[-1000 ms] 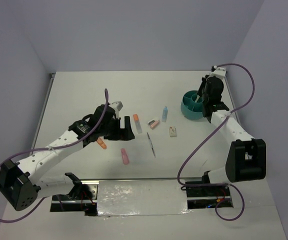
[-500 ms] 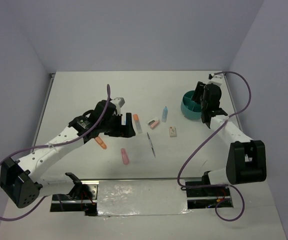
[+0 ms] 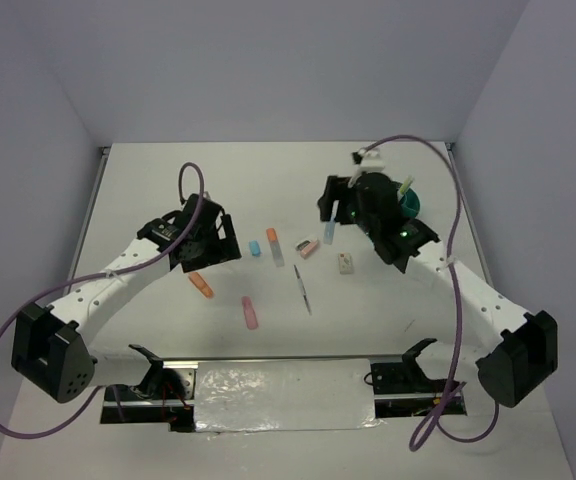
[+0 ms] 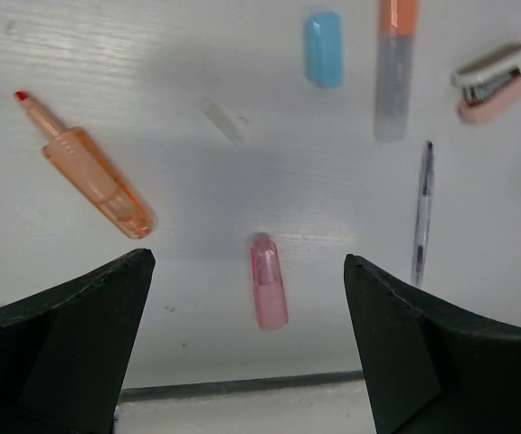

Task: Sort the stationery into containers
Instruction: Move the pen cap to the center of the board.

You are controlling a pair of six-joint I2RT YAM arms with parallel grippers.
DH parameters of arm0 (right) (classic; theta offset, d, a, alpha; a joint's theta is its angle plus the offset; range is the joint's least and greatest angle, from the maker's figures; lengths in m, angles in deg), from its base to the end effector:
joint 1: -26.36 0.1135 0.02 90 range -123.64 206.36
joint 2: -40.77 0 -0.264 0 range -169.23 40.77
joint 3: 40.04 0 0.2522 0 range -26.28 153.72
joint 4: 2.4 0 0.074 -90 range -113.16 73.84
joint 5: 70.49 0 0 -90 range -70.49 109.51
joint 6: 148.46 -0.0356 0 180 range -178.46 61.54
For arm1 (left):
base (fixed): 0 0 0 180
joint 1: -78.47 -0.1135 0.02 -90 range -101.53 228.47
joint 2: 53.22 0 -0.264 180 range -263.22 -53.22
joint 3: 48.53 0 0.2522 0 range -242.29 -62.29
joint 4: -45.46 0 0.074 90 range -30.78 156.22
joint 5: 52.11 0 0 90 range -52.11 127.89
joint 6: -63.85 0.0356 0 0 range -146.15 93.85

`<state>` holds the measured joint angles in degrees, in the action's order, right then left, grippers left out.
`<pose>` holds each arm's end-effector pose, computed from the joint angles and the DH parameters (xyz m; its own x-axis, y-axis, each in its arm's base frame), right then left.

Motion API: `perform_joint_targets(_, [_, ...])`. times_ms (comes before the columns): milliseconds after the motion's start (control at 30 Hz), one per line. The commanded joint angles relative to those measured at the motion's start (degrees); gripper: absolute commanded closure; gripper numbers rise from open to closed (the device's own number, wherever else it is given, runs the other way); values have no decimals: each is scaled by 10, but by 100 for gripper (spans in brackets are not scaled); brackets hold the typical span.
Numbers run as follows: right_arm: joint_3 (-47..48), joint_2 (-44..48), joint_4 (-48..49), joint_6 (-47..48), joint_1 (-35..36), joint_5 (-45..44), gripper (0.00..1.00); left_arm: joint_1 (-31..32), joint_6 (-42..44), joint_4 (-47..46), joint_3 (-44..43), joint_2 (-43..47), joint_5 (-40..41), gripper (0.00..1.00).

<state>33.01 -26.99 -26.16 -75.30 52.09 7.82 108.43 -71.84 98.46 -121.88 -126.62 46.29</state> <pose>0.2504 0.1127 0.3466 -0.3462 0.1481 -0.9264 -0.1585 0.9640 0.2133 0.2300 -0.1266 0.2790 -0.7827 -0.3659 -0.5034 -0.2035 0.9149 -0.3486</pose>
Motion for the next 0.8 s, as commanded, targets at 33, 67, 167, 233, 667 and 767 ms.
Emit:
perform_joint_targets(33, [-9, -42, -165, -90, 102, -18, 25, -16, -68, 40, -23, -3, 54, 1])
perform_joint_targets(67, [-23, -47, -170, -110, 124, -27, 25, -16, -73, 44, -25, -4, 65, 1])
perform_joint_targets(167, [-44, -90, -173, -132, 191, -22, 31, -20, -80, 49, -26, -2, 72, 1])
perform_joint_targets(233, [-42, -141, -183, -133, 209, -20, 40, -21, -73, 44, -27, -2, 69, 1])
perform_joint_targets(667, [-51, -103, -207, -219, 250, -73, 40, -19, -223, 130, -76, -67, 85, 2])
perform_joint_targets(767, [-42, -64, -225, -224, 249, -82, 40, -17, -288, 128, -102, -121, 92, 12])
